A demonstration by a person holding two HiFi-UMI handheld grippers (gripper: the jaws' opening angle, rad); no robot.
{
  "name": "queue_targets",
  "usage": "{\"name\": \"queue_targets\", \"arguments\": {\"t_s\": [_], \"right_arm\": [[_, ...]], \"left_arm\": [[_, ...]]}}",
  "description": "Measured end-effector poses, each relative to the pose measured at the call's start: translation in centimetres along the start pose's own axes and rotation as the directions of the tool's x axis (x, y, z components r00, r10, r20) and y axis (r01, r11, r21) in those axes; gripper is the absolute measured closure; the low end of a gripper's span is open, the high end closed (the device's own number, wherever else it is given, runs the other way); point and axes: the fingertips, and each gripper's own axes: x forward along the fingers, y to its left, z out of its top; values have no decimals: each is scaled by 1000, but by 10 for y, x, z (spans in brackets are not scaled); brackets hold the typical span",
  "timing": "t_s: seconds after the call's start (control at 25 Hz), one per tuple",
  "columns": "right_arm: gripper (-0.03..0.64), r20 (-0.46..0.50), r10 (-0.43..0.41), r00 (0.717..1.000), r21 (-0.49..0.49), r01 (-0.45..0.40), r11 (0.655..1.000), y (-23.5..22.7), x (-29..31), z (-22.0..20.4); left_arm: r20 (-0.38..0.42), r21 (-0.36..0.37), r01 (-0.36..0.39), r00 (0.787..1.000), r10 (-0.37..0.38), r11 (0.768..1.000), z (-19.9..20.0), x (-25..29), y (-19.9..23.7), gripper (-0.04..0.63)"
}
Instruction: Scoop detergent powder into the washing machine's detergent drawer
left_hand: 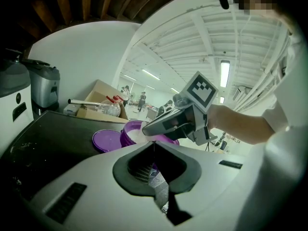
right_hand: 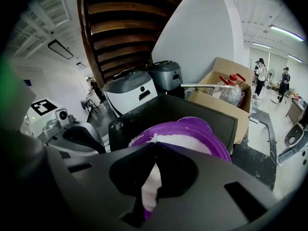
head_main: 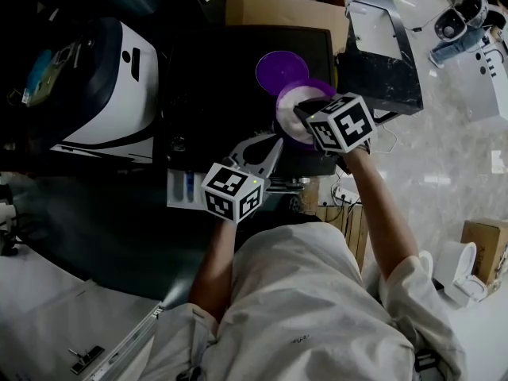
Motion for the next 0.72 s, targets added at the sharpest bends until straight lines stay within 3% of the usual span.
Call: {"name": "queue_targets", "arguments": {"t_s": [0.72], "right_arm": [[606, 40, 91, 995, 87, -94, 992, 12, 5, 7]], "left_arm": [[3, -1, -12, 1000, 12, 1000, 2, -6, 4, 577]]}}
